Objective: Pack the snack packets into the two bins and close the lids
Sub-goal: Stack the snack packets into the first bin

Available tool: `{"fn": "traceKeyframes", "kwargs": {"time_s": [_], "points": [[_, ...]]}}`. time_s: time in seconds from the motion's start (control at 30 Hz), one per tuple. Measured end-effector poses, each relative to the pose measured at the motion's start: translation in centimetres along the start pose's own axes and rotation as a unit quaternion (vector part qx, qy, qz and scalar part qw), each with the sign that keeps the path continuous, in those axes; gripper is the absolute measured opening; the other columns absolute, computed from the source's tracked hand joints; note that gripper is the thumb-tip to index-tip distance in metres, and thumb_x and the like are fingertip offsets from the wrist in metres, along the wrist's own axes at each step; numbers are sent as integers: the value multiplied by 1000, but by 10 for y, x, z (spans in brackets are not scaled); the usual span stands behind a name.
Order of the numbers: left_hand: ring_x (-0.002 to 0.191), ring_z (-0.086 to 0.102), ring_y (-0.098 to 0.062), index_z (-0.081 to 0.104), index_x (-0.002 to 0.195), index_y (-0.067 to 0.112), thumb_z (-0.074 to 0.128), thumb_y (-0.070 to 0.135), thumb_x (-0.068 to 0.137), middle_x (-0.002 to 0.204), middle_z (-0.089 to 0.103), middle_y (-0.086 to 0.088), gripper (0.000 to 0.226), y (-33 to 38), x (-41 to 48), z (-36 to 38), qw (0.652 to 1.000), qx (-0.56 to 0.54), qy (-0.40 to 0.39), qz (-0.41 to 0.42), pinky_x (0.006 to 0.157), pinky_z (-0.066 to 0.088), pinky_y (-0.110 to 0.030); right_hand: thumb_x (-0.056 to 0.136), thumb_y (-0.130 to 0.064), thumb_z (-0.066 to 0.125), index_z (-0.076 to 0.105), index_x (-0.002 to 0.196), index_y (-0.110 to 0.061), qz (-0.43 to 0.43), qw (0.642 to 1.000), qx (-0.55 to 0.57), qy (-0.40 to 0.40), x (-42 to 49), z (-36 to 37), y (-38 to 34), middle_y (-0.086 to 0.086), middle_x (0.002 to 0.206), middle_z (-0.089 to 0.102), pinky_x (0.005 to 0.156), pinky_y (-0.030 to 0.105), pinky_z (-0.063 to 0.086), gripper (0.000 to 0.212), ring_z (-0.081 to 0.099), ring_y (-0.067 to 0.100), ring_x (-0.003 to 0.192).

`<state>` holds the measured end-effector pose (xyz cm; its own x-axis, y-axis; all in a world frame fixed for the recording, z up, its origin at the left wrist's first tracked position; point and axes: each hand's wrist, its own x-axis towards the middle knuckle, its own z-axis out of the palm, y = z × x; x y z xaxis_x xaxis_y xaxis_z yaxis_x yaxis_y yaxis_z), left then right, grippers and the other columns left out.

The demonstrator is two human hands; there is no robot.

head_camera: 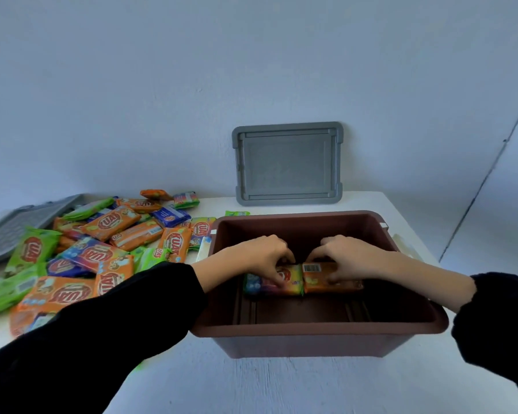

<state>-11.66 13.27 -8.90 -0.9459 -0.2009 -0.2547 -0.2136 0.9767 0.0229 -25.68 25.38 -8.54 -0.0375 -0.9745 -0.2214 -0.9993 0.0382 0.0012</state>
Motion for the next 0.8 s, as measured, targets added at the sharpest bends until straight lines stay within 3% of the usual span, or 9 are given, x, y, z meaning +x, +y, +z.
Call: {"fn": "traceKeyframes", "kwargs": {"time_s": [0.13, 0.2, 0.27, 0.37, 0.53, 0.6, 0.7, 0.8], "points": [[88, 62, -11, 61, 119, 10, 68, 25, 83, 107, 68, -7, 40, -14, -35, -39, 970, -192, 143, -36, 74, 44, -8, 81, -32, 68, 48, 132, -32, 12, 995, 99, 25, -14, -31, -6, -1, 122, 56, 90, 24, 43, 54, 55, 12, 109], [83, 64, -11, 63, 115, 12, 68, 22, 83, 100, 69, -4, 35, -24, -64, -57, 946, -237, 210, -62, 75, 47, -9, 81, -32, 69, 46, 132, -35, 22, 986, 154, 60, -27, -48, -19, -3, 127, 55, 92, 23, 41, 56, 53, 10, 113], [83, 66, -12, 64, 113, 15, 69, 22, 82, 95, 68, 0, 32, -36, -98, -65, 928, -245, 265, -96, 78, 49, -14, 81, -31, 68, 45, 132, -36, 16, 969, 209, 131, -36, -61, -40, -4, 129, 54, 93, 23, 38, 56, 51, 10, 117], [85, 65, -7, 63, 113, 18, 67, 22, 83, 94, 67, 3, 31, -55, -151, -55, 900, -249, 321, -158, 77, 49, -9, 83, -32, 65, 44, 133, -37, -24, 941, 251, 225, -36, -74, -83, -4, 130, 52, 96, 26, 35, 55, 48, 13, 121], [86, 59, -1, 64, 113, 21, 66, 26, 84, 97, 63, 7, 29, -79, -230, -7, 851, -251, 357, -292, 70, 44, -4, 84, -29, 65, 41, 137, -33, -98, 920, 288, 249, 6, -80, -165, 0, 130, 51, 92, 22, 30, 58, 46, 17, 123], [87, 57, -3, 64, 114, 19, 66, 26, 84, 100, 61, 9, 31, -89, -252, 19, 837, -241, 353, -341, 75, 47, -10, 83, -26, 66, 42, 138, -28, -125, 914, 293, 252, 29, -76, -198, 2, 132, 50, 98, 24, 31, 59, 45, 19, 125], [103, 56, -13, 63, 115, 15, 68, 23, 83, 112, 61, 2, 33, -106, -273, 64, 812, -248, 342, -403, 94, 45, -32, 85, -24, 65, 40, 139, -25, -156, 912, 303, 229, 55, -56, -243, 1, 136, 47, 105, 25, 29, 60, 41, 17, 128], [118, 51, -26, 58, 123, 13, 65, 21, 85, 125, 56, -9, 39, -122, -281, 104, 750, -281, 360, -479, 99, 42, -41, 88, -27, 61, 32, 143, -27, -168, 921, 299, 186, 70, -22, -275, -1, 139, 42, 106, 25, 30, 63, 36, 16, 131]]}}
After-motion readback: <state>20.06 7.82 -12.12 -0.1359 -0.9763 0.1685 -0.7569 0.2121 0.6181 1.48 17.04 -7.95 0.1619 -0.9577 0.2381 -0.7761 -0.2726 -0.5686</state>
